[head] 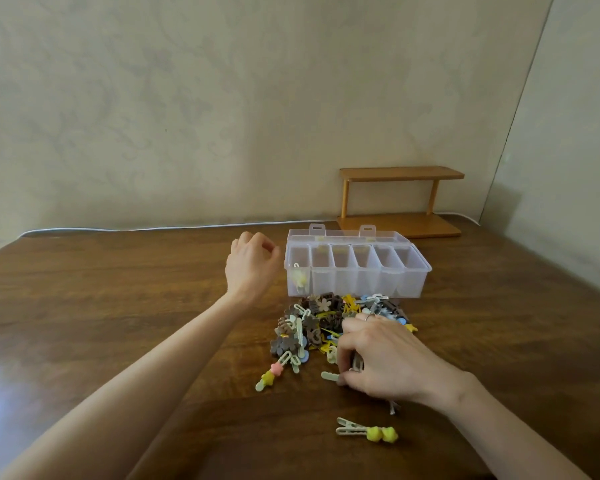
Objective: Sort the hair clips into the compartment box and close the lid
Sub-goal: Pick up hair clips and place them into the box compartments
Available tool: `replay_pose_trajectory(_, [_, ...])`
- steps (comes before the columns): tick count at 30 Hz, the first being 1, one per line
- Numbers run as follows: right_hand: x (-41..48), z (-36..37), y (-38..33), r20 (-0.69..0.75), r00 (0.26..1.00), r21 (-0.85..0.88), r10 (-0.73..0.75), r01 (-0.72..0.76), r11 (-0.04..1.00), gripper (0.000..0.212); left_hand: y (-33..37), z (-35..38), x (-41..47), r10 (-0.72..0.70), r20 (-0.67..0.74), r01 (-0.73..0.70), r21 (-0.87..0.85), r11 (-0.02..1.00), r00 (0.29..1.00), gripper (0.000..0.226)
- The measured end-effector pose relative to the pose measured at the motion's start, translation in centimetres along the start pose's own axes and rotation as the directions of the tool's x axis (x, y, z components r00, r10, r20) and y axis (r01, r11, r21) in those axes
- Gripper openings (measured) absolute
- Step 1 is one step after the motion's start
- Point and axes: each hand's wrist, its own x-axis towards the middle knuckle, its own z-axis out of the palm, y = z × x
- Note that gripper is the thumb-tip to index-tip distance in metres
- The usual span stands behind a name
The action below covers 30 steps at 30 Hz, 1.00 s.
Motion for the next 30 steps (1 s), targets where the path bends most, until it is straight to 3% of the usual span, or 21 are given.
replay_pose_trajectory(5, [0.9, -0.3, 1.4, 0.021, 0.993, 0.306, 0.114, -0.115, 0.945, 0.013, -1.0, -0.8, -2.0, 0.076, 0.11, -0.065, -0.098, 0.993, 0.991, 0.009])
replay_pose_trajectory(9, [1.4, -0.2, 2.5, 0.02, 0.983, 0.613, 0.183, -0.157, 0.774, 0.011, -1.6, -1.4, -3.6, 0.161, 0.251, -0.139, -0.104, 0.985, 0.954, 0.01])
replay_pose_trajectory(13, [2.3, -0.1, 3.1, 0.007, 0.965, 0.745, 0.261, -0.179, 0.643, 0.009, -2.1, -1.4, -5.0, 0.257, 0.312, -0.233, -0.111, 0.966, 0.915, 0.008])
replay_pose_trajectory(17, [3.8, -0.5, 3.6, -0.072, 0.93, 0.794, 0.36, -0.165, 0.585, 0.011, -2.1, -1.1, -5.6, 0.343, 0.338, -0.317, -0.131, 0.939, 0.876, 0.008])
replay_pose_trajectory(21, [7.0, -1.7, 3.7, -0.183, 0.843, 0.841, 0.505, -0.132, 0.525, 0.008, -1.7, -0.9, -5.7, 0.34, 0.37, -0.348, -0.047, 0.936, 0.864, 0.011])
replay_pose_trajectory(24, [10.4, -2.1, 3.8, -0.249, 0.788, 0.8, 0.563, -0.161, 0.578, 0.011, -1.7, -0.8, -5.7, 0.335, 0.387, -0.365, 0.003, 0.931, 0.859, 0.015])
replay_pose_trajectory(30, [15.4, -1.9, 3.7, -0.218, 0.743, 0.671, 0.632, -0.357, 0.65, 0.017, -2.1, -0.6, -5.6, 0.319, 0.416, -0.339, -0.027, 0.94, 0.851, 0.014])
